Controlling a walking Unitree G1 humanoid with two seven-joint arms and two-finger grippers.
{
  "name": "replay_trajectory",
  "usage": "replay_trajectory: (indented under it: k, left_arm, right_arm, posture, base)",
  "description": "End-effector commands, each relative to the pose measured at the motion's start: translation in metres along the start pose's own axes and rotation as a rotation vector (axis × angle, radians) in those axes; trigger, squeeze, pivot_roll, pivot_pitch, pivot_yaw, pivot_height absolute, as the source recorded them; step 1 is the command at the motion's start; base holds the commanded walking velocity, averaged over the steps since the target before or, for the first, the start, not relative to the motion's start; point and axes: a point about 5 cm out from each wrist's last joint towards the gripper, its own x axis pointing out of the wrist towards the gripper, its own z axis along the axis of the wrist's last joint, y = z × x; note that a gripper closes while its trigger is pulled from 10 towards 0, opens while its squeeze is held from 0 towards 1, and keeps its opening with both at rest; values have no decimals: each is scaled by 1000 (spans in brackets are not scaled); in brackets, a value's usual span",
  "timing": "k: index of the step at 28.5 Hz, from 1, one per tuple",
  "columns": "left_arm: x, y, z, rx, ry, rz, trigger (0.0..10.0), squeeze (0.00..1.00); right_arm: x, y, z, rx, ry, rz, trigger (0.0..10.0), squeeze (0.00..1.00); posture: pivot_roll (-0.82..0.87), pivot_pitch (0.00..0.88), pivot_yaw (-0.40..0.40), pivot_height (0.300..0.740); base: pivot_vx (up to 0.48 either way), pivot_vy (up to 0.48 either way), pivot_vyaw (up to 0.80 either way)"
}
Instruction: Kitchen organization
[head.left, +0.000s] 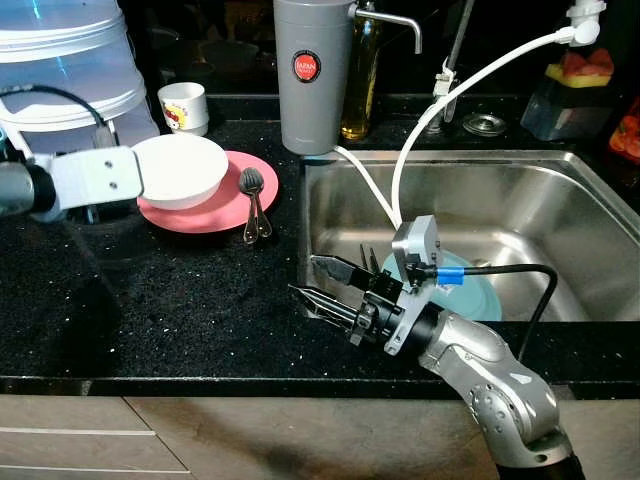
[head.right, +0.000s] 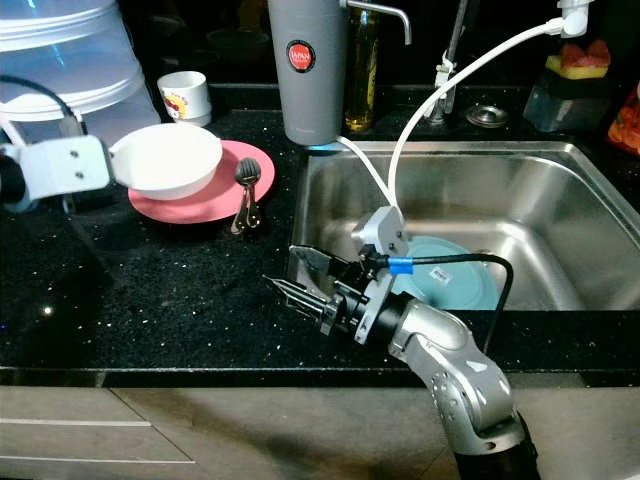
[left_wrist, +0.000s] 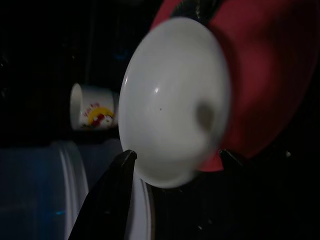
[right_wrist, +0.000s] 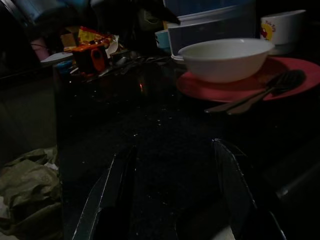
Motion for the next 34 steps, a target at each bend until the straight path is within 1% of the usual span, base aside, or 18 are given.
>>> replay_trajectory:
  k: [1,6,11,14,16,18,23,24,25,26,29,34]
  left_arm:
    - [5,-3,-1,6,-3,-31,10000,0]
    - [8,-4,-4,15,18,-26,10000,0]
    - [17,-11,-5,-24,-2,-63,10000,0]
    - [21,-11,-3,-37,-14,-72,10000,0]
    - [21,-11,-3,-37,-14,-72,10000,0]
    - [25,-13,-4,-42,-2,-77,10000,0]
    - [31,-15,-5,-47,7,-70,10000,0]
    - [32,-15,-5,-51,6,-69,8784,0]
    - [32,-15,-5,-51,6,-69,8784,0]
    - [34,-16,-5,-56,3,-68,0,0]
    - [37,-20,-6,-82,7,-92,0,0]
    - [38,-22,-9,-87,22,-96,0,0]
  right_arm:
    - [-1,3,2,5,1,7,10000,0]
    - [-1,3,3,2,5,4,10000,0]
    - [-3,3,4,-6,13,-2,10000,0]
    - [-4,4,5,-9,16,-5,10000,0]
    - [-4,4,5,-9,16,-5,10000,0]
    - [-6,5,6,-12,20,-11,10000,0]
    - [-9,6,8,-14,27,-20,10000,0]
    - [-10,7,8,-14,28,-22,10000,0]
    - [-10,7,8,-14,28,-22,10000,0]
    - [-10,7,9,-14,29,-25,10000,0]
    - [-11,8,9,-13,32,-28,10000,0]
    - [-11,9,9,-11,32,-35,10000,0]
  posture:
    - [44,30,49,740]
    - [36,34,51,740]
    - [18,47,53,740]
    - [8,54,54,740]
    - [8,54,54,740]
    - [-4,63,58,740]
    - [-19,72,57,740]
    - [-22,75,58,740]
    - [-22,75,58,740]
    - [-22,75,58,740]
    - [-29,79,62,740]
    - [-28,69,67,740]
  base:
    - [0,0,0]
    - [0,0,0]
    - [0,0,0]
    - [0,0,0]
    - [0,0,0]
    - [0,0,0]
    - [0,0,0]
    - [0,0,0]
    - [0,0,0]
    - [0,0,0]
    - [0,0,0]
    - [0,0,0]
